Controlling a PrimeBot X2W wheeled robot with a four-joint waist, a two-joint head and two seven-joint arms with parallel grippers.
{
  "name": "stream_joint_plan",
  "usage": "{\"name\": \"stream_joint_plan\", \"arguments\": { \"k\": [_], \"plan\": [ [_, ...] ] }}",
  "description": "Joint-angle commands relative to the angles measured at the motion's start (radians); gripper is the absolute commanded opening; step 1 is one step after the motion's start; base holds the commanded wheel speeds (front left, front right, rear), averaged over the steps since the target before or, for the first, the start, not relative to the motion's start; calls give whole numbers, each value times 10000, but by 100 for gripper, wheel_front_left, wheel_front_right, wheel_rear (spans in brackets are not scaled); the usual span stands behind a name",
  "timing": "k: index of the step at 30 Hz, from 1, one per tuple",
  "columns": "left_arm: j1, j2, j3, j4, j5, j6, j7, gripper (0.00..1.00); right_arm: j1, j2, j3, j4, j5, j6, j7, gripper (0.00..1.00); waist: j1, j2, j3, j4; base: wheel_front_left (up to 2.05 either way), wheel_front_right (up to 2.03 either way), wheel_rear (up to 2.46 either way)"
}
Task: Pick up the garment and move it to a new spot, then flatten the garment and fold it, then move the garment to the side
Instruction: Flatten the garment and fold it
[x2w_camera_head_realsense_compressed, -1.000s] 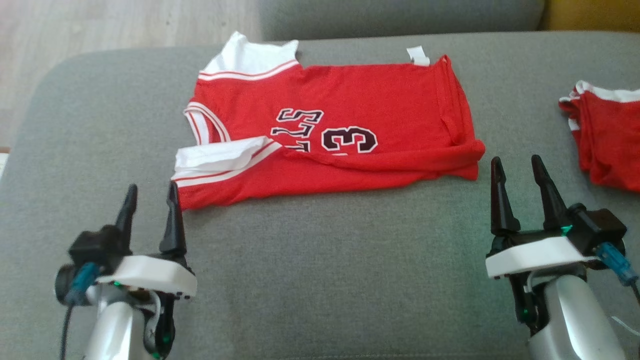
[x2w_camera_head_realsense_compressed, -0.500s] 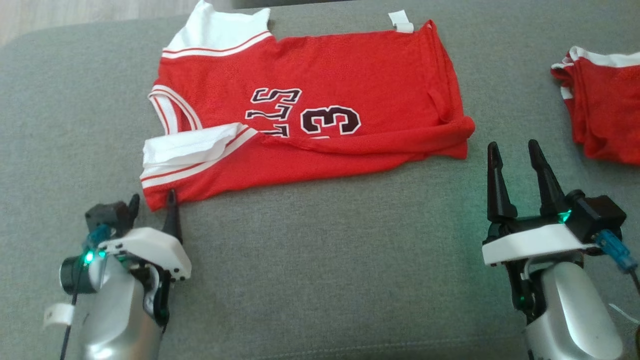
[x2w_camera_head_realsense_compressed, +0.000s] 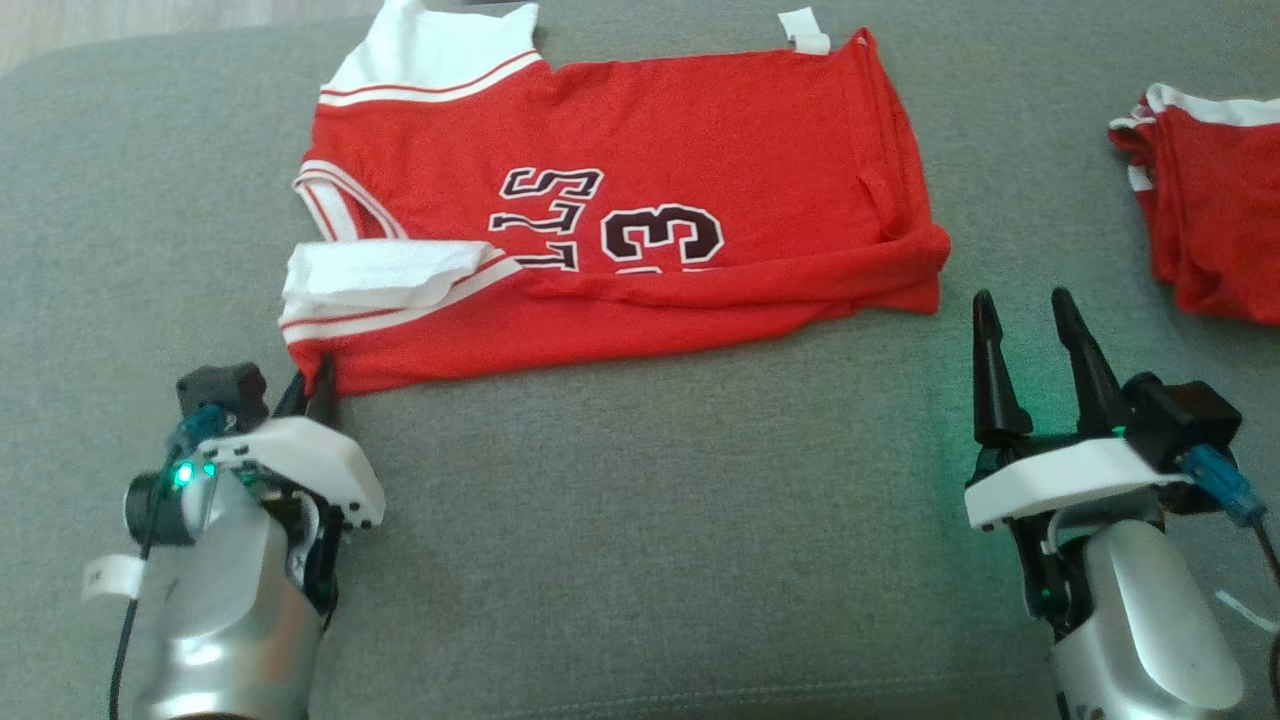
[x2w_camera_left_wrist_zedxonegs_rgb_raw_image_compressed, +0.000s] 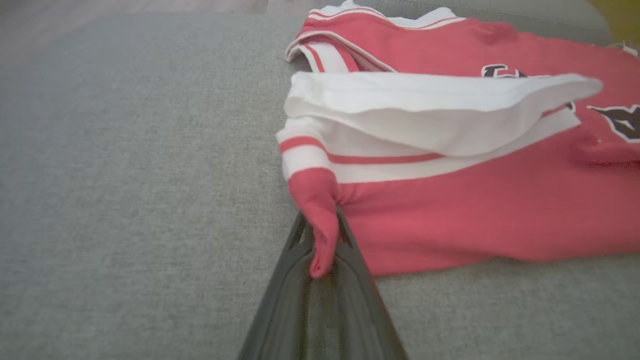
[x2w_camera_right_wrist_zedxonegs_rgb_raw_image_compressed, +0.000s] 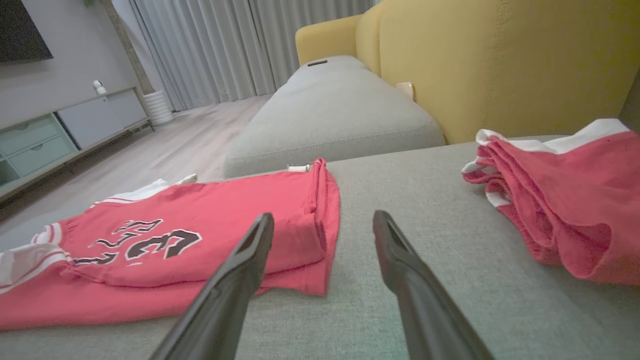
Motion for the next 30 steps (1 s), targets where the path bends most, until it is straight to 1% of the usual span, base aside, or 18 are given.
{"name": "stream_joint_plan", "arguments": {
  "k": [1,5,8,9,10,13,19,21,25,28,29,30],
  "plan": [
    [-212,295,321,-558,-86,21,-46,0,-460,16,92,-51,-87,-7,232,100,0,0,-35,103,0,0,0],
    [32,200,353,-2124,-24,-53,-48,0,-812,16,-157,740,-49,-7,1047,100,0,0,-64,362,0,0,0],
    [310,103,314,-3161,80,-106,-49,0,-1193,16,-283,1496,458,-7,1627,100,0,0,-74,560,0,0,0],
    [390,65,267,-3437,112,-141,-49,0,-1340,16,-303,1752,604,-7,1774,100,0,0,-71,634,0,0,0],
    [390,65,267,-3437,112,-141,-49,0,-1340,16,-303,1752,604,-7,1774,100,0,0,-71,634,0,0,0],
    [563,-32,100,-3955,196,-226,-50,0,-1796,16,-381,2530,1017,-7,2138,100,0,0,-26,801,0,0,0],
    [570,-174,-299,-4191,284,-342,-50,0,-2741,16,-726,4118,1882,-7,2445,100,0,0,75,1044,0,0,0],
    [538,-200,-409,-4144,304,-366,-50,0,-3037,16,-605,4557,2364,-7,2444,100,0,0,103,1079,0,0,0],
    [482,-236,-516,-4062,313,-389,-50,0,-3556,16,-236,5343,2898,-7,2285,100,0,0,148,1112,0,0,0],
    [450,-253,-577,-3963,320,-403,-50,0,-3873,16,114,5882,2787,-7,2160,100,0,0,164,1112,0,0,0],
    [439,-257,-582,-3933,322,-406,-50,0,-3967,16,209,6058,2676,-7,2111,74,0,0,160,1107,0,0,0],
    [425,-262,-571,-3874,325,-408,-51,0,-4126,16,316,6345,2617,-7,1988,0,0,0,140,1102,0,0,0]
  ]
}}
